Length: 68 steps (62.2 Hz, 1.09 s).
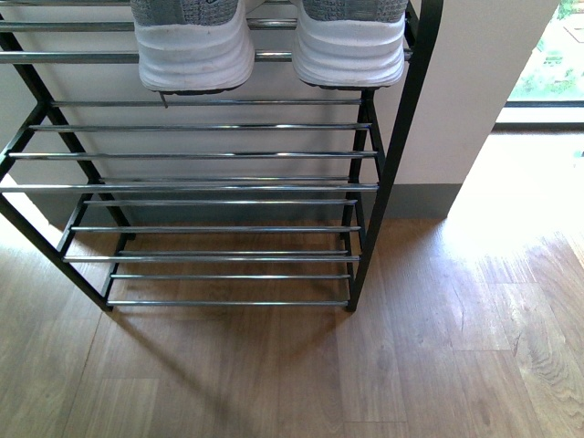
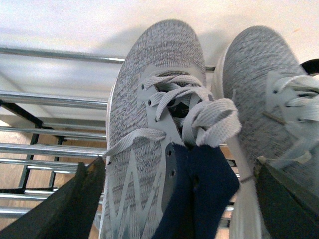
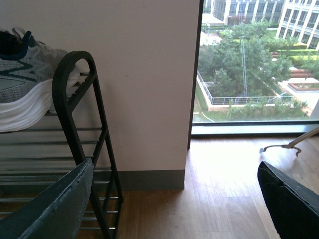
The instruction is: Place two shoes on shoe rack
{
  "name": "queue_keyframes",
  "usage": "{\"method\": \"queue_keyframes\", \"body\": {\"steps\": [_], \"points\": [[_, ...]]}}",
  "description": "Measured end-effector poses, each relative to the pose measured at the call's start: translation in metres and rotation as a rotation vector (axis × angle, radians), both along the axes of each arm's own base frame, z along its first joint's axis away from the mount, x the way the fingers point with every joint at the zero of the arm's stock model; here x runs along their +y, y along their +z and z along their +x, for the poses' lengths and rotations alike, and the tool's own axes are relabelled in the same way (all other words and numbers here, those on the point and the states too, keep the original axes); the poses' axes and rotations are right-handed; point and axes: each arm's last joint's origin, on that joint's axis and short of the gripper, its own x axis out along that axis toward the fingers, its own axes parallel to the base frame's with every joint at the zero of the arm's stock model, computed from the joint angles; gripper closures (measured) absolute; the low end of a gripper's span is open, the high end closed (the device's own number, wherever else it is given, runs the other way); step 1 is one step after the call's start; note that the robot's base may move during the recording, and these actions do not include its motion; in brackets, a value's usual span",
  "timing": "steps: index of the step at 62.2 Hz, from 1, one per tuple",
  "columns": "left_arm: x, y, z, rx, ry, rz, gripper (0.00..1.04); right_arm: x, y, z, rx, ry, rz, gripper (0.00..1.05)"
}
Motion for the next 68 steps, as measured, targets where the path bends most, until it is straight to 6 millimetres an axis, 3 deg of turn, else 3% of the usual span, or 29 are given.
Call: {"method": "queue_keyframes", "body": {"steps": [5,10,14,28,46,59,68], "points": [[0.024,0.025,-0.045,-0.179,0.101,0.046,0.09,0.000,0.000,0.000,0.000,0.000,0.000,0.09],[0.035,0.036,-0.063,-0.235,0.118,0.062,0.10,0.000,0.000,0.000,0.000,0.000,0.000,0.09],[0.043,0.036,-0.069,-0.357,0.107,0.047,0.20,0.000,0.000,0.000,0.000,0.002,0.000,0.09],[0.082,-0.031,-0.095,-0.435,0.074,0.112,0.56,0.000,0.000,0.000,0.000,0.000,0.000,0.09],[0.124,-0.085,-0.136,-0.430,0.075,0.127,1.04,0.000,0.000,0.000,0.000,0.000,0.000,0.09],[0.145,-0.117,-0.164,-0.426,0.082,0.135,1.04,0.000,0.000,0.000,0.000,0.000,0.000,0.09],[0.152,-0.127,-0.176,-0.432,0.085,0.134,1.04,0.000,0.000,0.000,0.000,0.000,0.000,0.09]]}}
